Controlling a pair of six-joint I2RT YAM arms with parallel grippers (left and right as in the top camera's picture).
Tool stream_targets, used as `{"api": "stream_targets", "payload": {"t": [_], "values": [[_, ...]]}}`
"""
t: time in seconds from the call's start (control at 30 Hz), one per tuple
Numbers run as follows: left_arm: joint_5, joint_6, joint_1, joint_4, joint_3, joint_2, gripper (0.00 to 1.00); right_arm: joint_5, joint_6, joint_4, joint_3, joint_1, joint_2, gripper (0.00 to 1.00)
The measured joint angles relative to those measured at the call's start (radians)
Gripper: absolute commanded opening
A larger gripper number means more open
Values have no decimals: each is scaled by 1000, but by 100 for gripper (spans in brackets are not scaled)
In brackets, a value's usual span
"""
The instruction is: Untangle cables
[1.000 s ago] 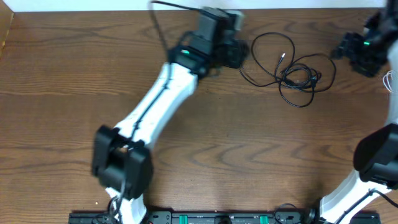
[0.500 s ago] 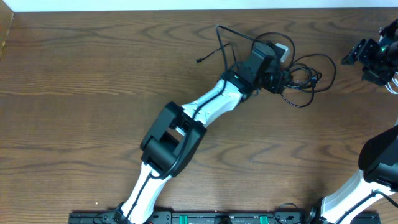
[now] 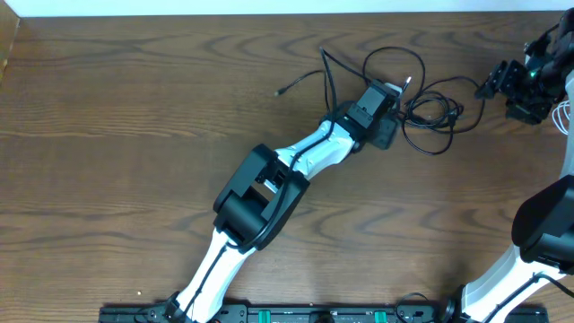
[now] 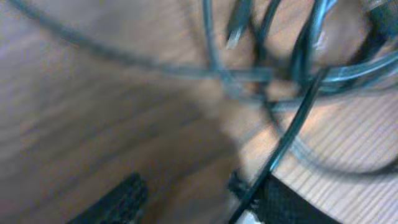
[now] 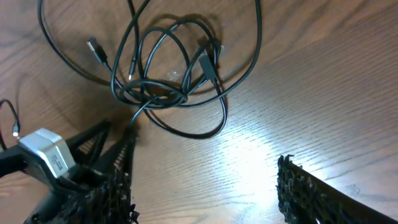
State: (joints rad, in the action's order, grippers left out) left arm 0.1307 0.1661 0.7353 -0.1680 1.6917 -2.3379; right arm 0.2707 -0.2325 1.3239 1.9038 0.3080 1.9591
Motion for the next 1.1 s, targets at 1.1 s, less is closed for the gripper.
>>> {"api": "stream_targets", "payload": {"t": [1.1], "values": [[-62, -58, -124, -655, 1, 498, 25, -67, -204, -343, -108, -362, 8, 77]]}}
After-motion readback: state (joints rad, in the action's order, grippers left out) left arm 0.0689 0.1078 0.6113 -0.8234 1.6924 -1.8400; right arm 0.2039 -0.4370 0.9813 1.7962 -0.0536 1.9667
